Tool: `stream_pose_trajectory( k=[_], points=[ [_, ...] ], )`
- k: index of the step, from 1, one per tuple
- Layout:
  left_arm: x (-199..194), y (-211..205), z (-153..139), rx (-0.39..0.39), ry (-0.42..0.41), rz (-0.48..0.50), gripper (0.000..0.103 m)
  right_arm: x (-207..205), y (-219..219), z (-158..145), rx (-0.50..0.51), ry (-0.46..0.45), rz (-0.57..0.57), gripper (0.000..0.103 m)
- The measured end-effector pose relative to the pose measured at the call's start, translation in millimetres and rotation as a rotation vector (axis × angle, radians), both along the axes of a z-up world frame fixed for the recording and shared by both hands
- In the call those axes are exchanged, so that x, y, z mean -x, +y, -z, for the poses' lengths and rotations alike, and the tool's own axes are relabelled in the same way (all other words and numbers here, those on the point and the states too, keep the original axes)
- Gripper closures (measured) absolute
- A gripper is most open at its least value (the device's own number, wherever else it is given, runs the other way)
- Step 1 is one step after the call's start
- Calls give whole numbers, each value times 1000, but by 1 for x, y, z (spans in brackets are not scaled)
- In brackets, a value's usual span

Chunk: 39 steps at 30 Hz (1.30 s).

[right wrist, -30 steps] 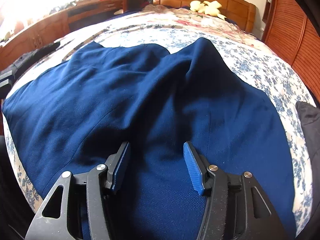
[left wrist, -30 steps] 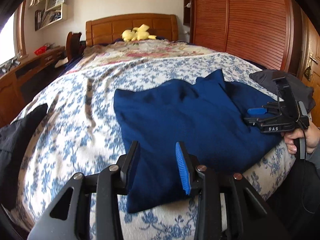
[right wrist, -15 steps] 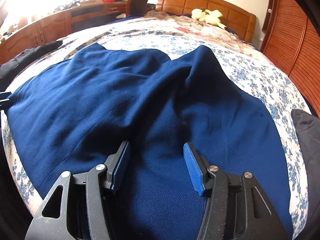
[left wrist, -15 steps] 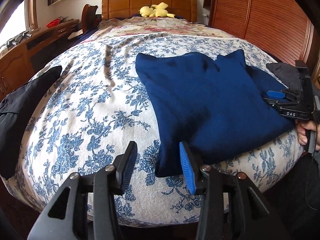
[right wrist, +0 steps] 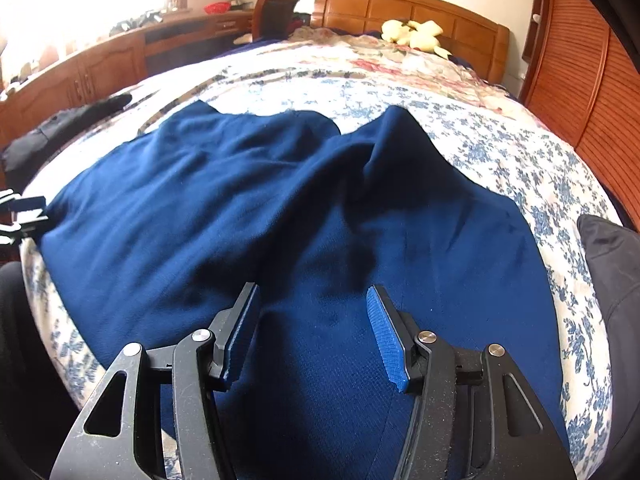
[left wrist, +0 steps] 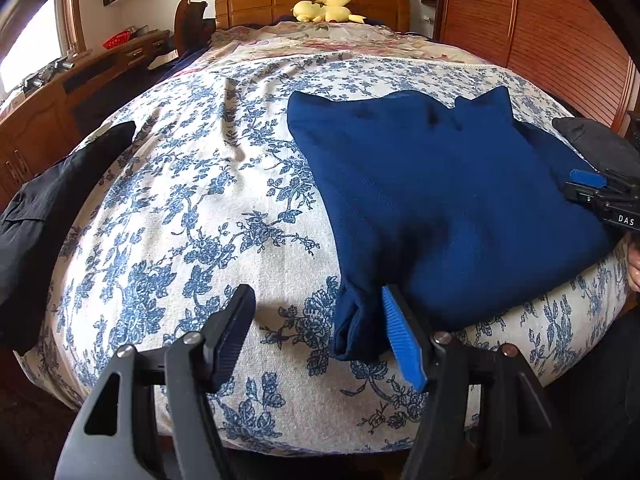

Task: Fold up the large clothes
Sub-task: 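Move the left gripper to the navy jacket's side edge and close it, then fold the gripped jacket side over the middle with the left gripper, then open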

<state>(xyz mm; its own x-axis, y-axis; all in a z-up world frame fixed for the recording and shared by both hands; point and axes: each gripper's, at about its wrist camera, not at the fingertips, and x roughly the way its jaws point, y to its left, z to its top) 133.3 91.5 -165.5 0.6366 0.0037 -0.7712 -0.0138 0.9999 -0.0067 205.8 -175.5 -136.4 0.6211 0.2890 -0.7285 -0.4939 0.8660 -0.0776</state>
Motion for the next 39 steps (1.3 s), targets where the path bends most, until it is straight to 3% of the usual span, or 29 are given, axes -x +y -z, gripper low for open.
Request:
stream_pose_trajectory(
  k=[5,13,24,26,28,39],
  points=[
    [12,-4,-6,12,-1,7,41,6,-1,-6,-40,-1,-21,47],
    [20,-12,-5,44,9,38,64,16,7,-8,-71,14,-75,47],
    [13,-11,-1,86,19,24,65,12,14,11,-33,68,-106,46],
    [13,-15,-4,95,9,34,71,13,13,10,-40,72,-105,46],
    [17,-24,-16,65,-36,44,93,13,13,10,-37,69,-104,46],
    [2,-80,-94,34,-220,153,100,12,-28,-1,-89,53,-58,46]
  ],
)
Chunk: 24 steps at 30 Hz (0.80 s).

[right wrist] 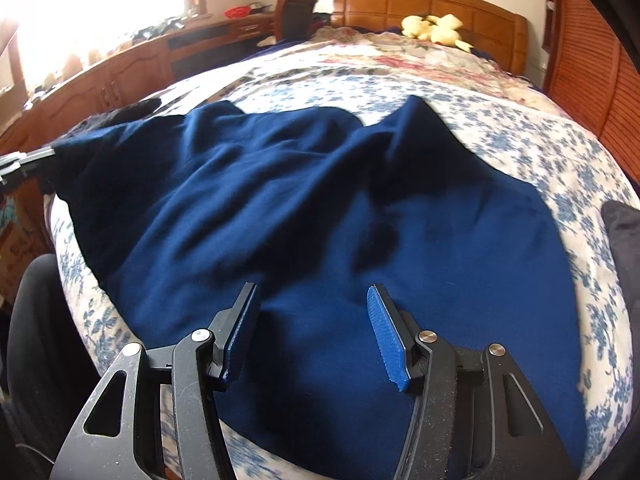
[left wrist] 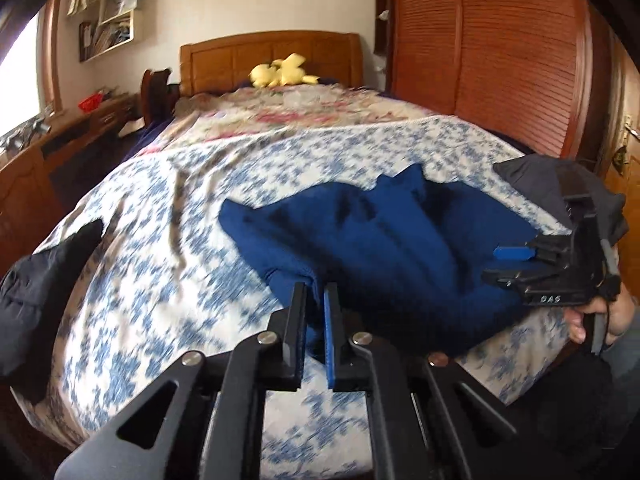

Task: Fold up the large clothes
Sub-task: 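Fold the gripped jacket side over the middle with the left gripper, then open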

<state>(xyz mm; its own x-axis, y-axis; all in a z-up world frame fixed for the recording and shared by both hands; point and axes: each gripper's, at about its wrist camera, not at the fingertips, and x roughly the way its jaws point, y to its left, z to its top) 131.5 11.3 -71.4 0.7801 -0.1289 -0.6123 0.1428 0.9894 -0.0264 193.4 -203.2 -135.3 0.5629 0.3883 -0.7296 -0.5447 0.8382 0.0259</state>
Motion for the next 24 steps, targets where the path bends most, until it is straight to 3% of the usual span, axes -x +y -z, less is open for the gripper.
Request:
stream_pose_trajectory(
  k=[14,20,24],
  points=[
    [-47,-178,-48,31,-70,323,101,6,-114,-13,-98,-24,199,46],
    [-67,-203,-23,18,7,345,100,5,-130,-13,-118,-19,231,46],
    [-63,-196,-15,-15,15,293,97,6,-134,-18,-142,-16,239,46]
  ],
)
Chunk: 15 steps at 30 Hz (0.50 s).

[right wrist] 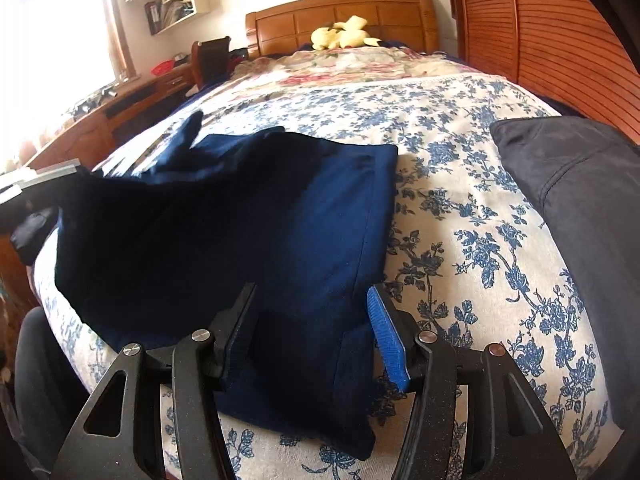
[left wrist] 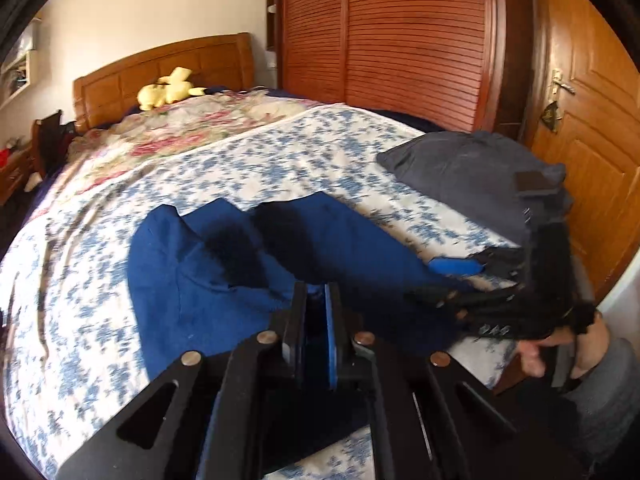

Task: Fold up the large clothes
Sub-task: 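Fold the gripped jacket side over the middle with the left gripper, then open, then grasp the other side of the navy jacket with the right gripper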

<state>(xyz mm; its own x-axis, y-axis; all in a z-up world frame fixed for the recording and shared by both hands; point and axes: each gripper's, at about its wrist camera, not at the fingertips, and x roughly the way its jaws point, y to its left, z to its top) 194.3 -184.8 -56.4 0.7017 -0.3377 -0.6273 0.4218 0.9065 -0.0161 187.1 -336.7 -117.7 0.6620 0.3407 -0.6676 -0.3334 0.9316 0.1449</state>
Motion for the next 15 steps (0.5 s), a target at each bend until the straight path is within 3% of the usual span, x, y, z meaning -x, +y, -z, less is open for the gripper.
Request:
stream_pose_trajectory(
  k=[7,15],
  points=[
    [26,39,-7,40,-9,-24,79,-4,15,-23,-29,-46,-13,46],
    [43,81,-14,53,-40,-60,69,6,64,-66,-99,-154,-113,46]
  ],
)
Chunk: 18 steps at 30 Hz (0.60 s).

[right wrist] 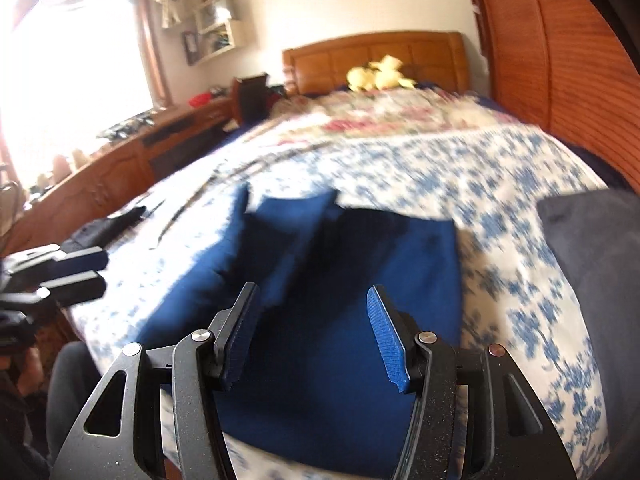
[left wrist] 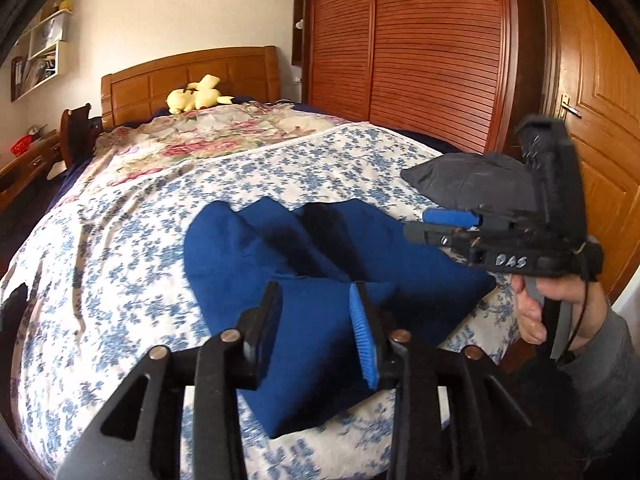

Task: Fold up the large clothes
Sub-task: 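Grasp the other side of the navy jacket with the right gripper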

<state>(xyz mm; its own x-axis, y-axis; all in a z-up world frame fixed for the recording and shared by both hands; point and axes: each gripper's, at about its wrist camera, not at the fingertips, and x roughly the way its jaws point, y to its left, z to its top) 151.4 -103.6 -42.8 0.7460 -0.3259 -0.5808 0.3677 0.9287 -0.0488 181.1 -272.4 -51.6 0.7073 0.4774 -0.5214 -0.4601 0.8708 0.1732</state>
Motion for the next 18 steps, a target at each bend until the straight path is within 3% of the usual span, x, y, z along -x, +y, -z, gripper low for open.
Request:
stream_pose_trajectory(
  k=[6,18],
  points=[
    [0,30,17,-6,29,-61,68,1,36,-4,-10,-5,-80,46],
    [-2,71,54,4,77,-165,68,-8,78,47,120,102,-119,46]
  ],
)
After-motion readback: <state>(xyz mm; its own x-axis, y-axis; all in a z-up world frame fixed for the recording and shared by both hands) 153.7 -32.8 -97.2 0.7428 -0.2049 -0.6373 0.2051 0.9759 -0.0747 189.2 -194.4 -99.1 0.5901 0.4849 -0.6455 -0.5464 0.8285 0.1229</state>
